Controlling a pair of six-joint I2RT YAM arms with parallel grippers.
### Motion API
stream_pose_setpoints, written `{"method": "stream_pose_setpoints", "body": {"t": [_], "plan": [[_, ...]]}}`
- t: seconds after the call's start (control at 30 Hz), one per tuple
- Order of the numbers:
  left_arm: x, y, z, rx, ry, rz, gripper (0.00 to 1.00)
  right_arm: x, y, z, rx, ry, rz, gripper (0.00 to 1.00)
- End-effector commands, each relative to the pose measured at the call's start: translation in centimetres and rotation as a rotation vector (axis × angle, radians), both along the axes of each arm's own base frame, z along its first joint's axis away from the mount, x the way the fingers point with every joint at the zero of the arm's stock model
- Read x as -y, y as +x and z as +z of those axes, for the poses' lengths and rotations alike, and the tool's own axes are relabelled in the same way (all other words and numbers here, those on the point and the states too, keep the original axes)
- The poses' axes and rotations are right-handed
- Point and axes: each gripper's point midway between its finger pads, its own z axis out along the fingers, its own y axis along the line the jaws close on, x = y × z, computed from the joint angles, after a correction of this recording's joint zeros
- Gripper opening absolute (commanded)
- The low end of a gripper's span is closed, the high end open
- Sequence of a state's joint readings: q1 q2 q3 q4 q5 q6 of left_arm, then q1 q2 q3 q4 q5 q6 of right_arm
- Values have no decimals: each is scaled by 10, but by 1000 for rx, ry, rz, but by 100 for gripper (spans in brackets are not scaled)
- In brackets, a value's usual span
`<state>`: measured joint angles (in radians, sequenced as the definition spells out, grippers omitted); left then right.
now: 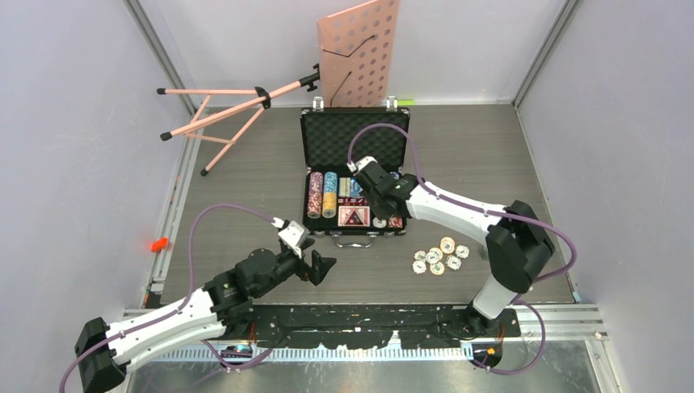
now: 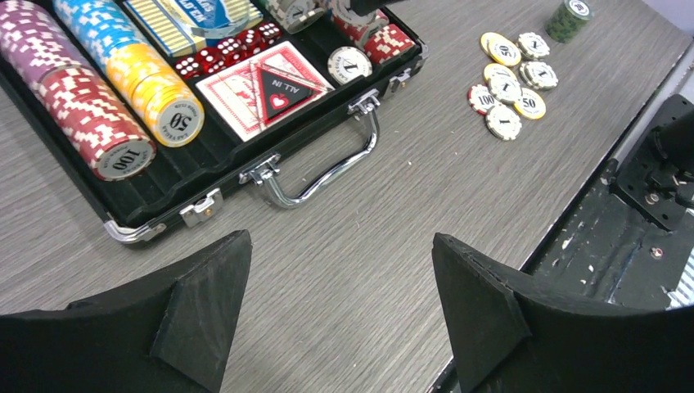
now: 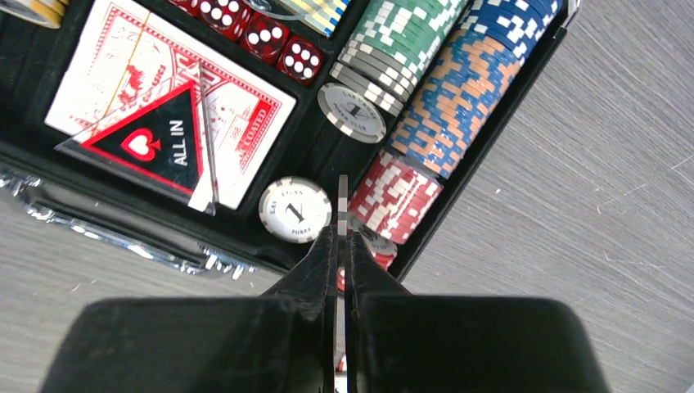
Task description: Pack up texas hold em set
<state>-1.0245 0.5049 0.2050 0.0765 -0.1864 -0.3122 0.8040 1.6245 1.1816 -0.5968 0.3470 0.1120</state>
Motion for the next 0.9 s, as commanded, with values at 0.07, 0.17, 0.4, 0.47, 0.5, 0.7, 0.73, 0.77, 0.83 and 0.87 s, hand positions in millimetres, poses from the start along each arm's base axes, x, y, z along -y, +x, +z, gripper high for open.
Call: {"method": "stream_pose_setpoints", "body": {"t": [0.07,0.17,0.4,0.47,0.5,0.7,0.73,0.77,0.83,0.87], "plan": [[-12,5,2,30,-19,57,83,-18,24,5,56,4,4,1],[-12,4,1,34,-45,56,82,-19,25,-3,44,-4,-4,1],[-13,1,-7,21,-54,50,81,-15,20,-21,1,-35,-18,1],[-13,1,-6,23,-54,49,81,-16,16,-26,-20,-29,-13,1],[-13,2,-7,22,-53,50,81,-16,14,-30,-36,-28,-7,0],[-11,0,-8,17,-49,39,81,-21,3,-45,-102,-24,52,0],[-11,0,-9,17,-47,37,81,-22,1,-46,-117,-18,66,0],[-11,0,-8,17,-48,37,81,-23,0,-47,-125,-21,81,0],[-10,0,-8,18,-48,36,81,-25,-4,-50,-147,-26,112,0],[-10,0,-8,18,-48,35,81,-24,-5,-52,-158,-33,121,0]]}}
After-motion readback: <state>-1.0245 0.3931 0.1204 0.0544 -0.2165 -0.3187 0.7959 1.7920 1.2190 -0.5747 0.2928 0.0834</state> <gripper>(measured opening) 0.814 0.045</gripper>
